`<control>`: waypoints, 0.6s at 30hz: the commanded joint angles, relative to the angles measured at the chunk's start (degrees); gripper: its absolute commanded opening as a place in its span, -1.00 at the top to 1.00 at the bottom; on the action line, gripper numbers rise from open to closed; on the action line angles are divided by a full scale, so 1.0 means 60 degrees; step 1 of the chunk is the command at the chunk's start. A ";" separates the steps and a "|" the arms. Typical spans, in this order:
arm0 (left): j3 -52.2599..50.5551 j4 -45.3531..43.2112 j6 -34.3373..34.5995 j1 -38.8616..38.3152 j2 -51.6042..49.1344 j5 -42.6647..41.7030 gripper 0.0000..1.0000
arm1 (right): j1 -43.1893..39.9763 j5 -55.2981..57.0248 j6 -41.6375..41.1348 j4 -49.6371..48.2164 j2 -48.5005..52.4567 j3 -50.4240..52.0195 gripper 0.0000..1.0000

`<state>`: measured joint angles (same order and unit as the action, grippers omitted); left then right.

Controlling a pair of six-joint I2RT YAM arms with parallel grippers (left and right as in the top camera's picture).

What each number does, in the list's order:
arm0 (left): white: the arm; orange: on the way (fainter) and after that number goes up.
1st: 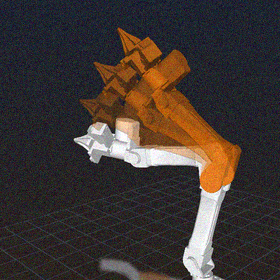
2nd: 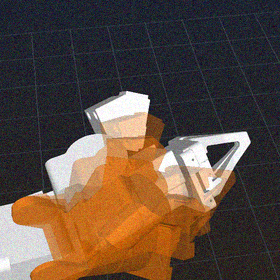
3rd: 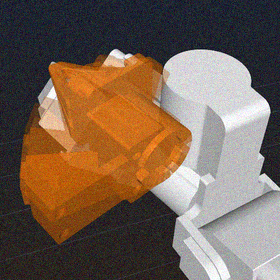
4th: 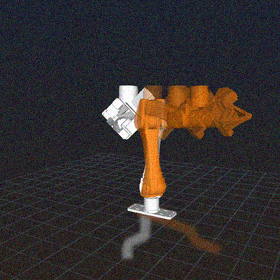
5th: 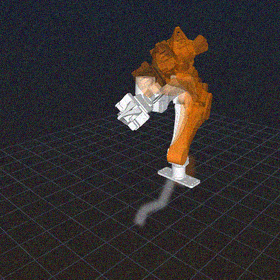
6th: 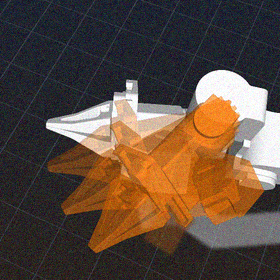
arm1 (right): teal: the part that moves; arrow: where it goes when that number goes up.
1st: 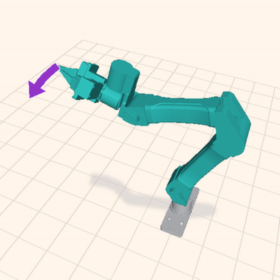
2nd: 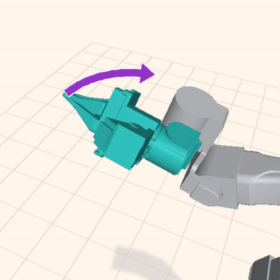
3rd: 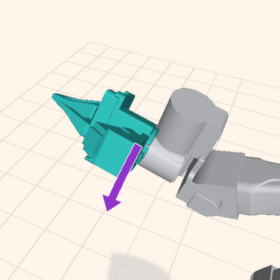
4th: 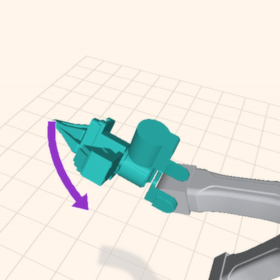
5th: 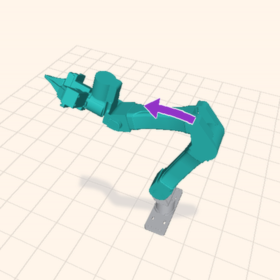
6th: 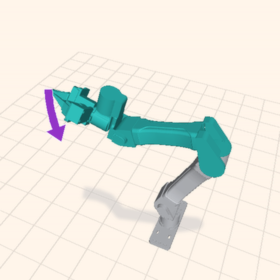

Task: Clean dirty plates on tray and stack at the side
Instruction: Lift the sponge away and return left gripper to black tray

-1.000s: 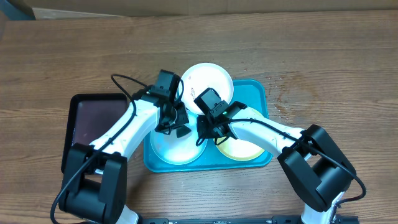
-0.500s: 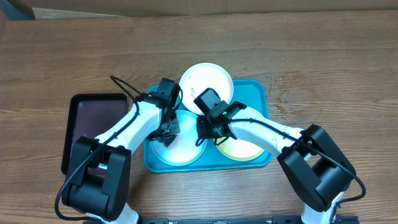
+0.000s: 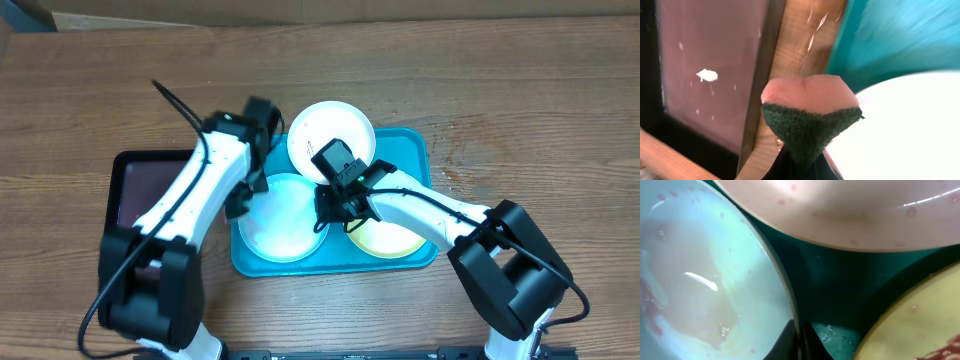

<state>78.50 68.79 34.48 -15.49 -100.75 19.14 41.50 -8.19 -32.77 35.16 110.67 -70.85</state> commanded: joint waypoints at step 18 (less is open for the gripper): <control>0.0248 0.0703 -0.0947 0.5515 0.2860 -0.3158 0.92 | 0.2033 0.8633 0.3421 0.5238 -0.1617 -0.5016 0.93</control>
<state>81.62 73.73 31.86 14.79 -83.00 6.52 50.13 29.80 -20.71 66.30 102.43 -98.10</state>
